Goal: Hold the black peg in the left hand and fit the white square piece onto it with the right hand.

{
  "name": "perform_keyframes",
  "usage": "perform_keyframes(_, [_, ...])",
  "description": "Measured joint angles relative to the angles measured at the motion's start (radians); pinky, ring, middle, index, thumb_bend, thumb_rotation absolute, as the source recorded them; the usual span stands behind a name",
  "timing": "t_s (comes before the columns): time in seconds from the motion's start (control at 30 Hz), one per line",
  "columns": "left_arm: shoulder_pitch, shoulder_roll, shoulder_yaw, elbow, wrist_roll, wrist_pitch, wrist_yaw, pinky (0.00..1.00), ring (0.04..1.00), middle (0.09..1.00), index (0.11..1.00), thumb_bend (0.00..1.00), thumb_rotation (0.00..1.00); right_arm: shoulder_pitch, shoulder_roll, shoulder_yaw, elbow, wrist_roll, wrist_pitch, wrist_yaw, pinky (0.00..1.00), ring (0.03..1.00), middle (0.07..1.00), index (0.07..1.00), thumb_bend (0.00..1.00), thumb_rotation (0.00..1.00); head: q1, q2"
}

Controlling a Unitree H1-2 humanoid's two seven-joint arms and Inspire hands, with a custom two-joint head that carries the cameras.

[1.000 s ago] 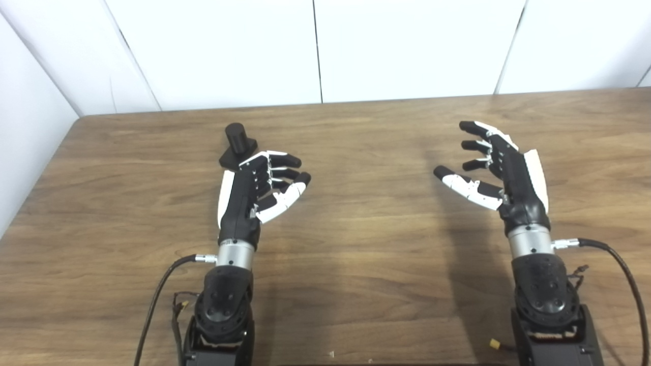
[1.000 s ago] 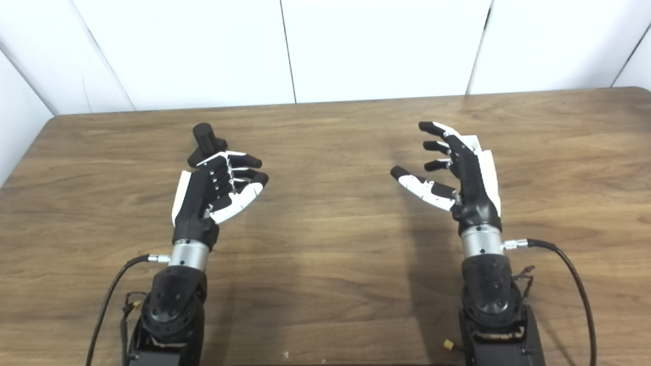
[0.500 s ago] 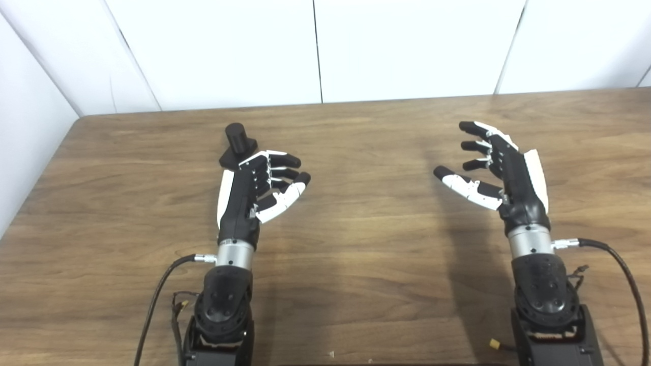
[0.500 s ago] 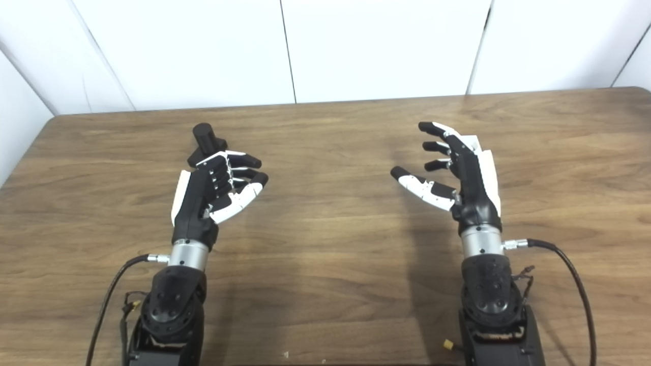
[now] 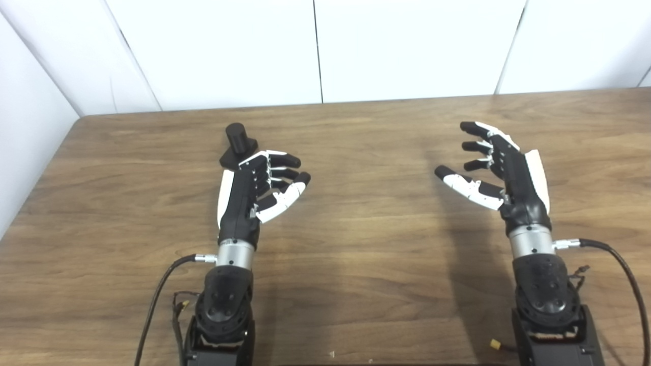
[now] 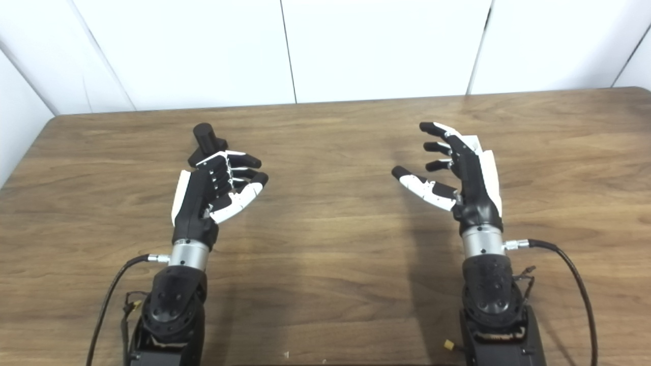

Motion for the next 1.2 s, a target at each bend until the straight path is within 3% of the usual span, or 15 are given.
perform_keyframes(0.17, [-0.002,-0.024,-0.016,0.028,0.004,-0.005,0.007,0.46,0.554,0.606,0.495,0.5,0.07,0.0,-0.014,-0.023,0.0,0.038,-0.002,0.004,0.65,0.774,0.83,0.771,0.67,0.14,0.063,-0.014])
perform_keyframes(0.8, [-0.01,-0.017,-0.015,0.035,0.013,-0.026,0.017,0.44,0.552,0.617,0.496,0.5,0.07,0.0,-0.018,-0.024,0.0,0.046,-0.001,0.004,0.63,0.754,0.813,0.765,0.68,0.11,0.055,-0.026])
perform_keyframes(1.03, [-0.035,0.03,-0.039,0.059,0.166,-0.05,0.058,0.48,0.602,0.65,0.495,0.5,0.07,0.0,-0.018,-0.024,0.0,0.044,-0.001,0.004,0.64,0.758,0.815,0.766,0.67,0.12,0.054,-0.029])
perform_keyframes(1.2, [-0.049,0.044,-0.037,0.06,0.187,-0.05,0.066,0.48,0.614,0.662,0.496,0.5,0.07,0.0,-0.018,-0.026,0.0,0.044,-0.001,0.004,0.63,0.754,0.813,0.767,0.67,0.11,0.052,-0.031])
